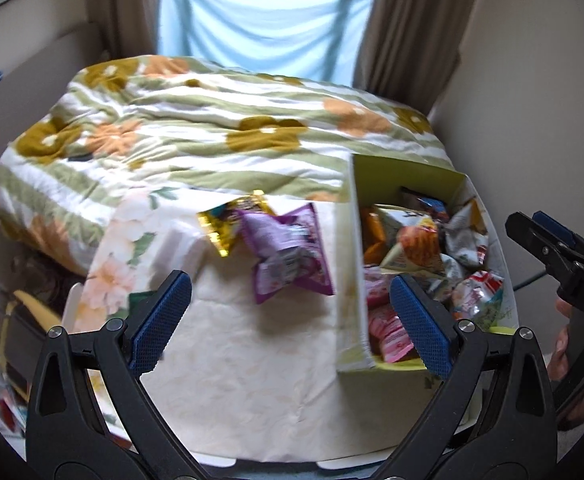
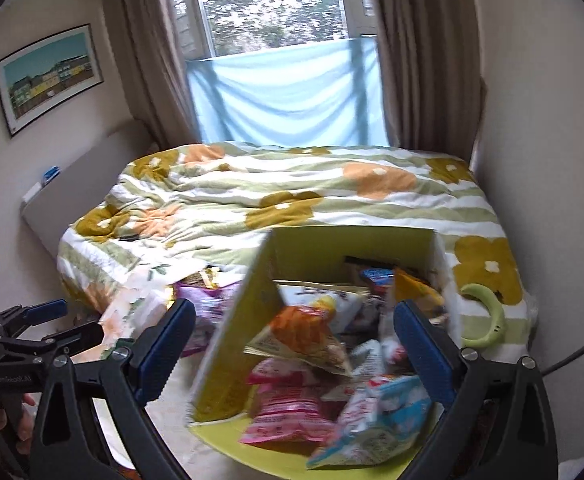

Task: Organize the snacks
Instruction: 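Move both open tools back to the last snacks on the sheet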

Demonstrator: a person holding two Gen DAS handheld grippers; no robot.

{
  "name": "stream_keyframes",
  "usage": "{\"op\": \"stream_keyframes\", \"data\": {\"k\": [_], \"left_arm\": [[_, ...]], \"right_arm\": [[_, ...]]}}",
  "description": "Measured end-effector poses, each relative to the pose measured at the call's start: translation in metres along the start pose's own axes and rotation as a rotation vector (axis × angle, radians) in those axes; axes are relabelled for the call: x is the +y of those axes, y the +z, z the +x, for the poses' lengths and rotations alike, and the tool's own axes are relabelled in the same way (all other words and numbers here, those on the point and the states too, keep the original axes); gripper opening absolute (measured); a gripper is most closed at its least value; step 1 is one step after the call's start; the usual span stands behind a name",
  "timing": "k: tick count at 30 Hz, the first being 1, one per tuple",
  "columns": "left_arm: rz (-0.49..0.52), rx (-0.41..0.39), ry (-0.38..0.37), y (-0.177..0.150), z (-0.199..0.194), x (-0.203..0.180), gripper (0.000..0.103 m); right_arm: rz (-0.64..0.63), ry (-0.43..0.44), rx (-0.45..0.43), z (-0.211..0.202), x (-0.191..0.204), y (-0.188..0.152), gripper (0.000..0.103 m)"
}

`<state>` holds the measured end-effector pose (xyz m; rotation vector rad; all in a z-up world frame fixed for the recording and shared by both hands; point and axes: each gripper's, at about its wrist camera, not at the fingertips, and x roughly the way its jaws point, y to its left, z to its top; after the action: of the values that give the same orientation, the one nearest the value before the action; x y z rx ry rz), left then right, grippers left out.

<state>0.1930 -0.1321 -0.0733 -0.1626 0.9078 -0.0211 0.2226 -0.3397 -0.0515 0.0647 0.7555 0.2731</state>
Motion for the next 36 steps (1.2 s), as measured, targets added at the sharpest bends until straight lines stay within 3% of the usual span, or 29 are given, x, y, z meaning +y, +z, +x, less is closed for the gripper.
{"op": "stream_keyframes", "data": {"k": [8,14,19,26,36], "left_arm": [[-0.087,0.003,0.075,-0.013,-0.016,0.080,0.099],[-0.113,0.082,0.095,-0.019,-0.002,0.142,0.099],[-0.110,0.160,0.096,-0.028,0.024,0.178,0.099],[-0.106,0.299,0.041,-0.048,0.084,0.213,0.099],[-0.102,0.402,0.025,-0.072,0.153,0.212,0.095]], "right_arm": [[-0.093,0.086,0.010,0.023,0.075,0.001,0.099],[-0.107,0.106,0.064,0.060,0.130,-0.007,0.099],[-0.117,0.054,0.117,0.093,0.161,-0.015,0.099],[-0.131,-0.051,0.176,0.143,0.187,-0.029,0.099],[-0.218,-0.204,0.227,0.193,0.199,-0.040,0.099]]}}
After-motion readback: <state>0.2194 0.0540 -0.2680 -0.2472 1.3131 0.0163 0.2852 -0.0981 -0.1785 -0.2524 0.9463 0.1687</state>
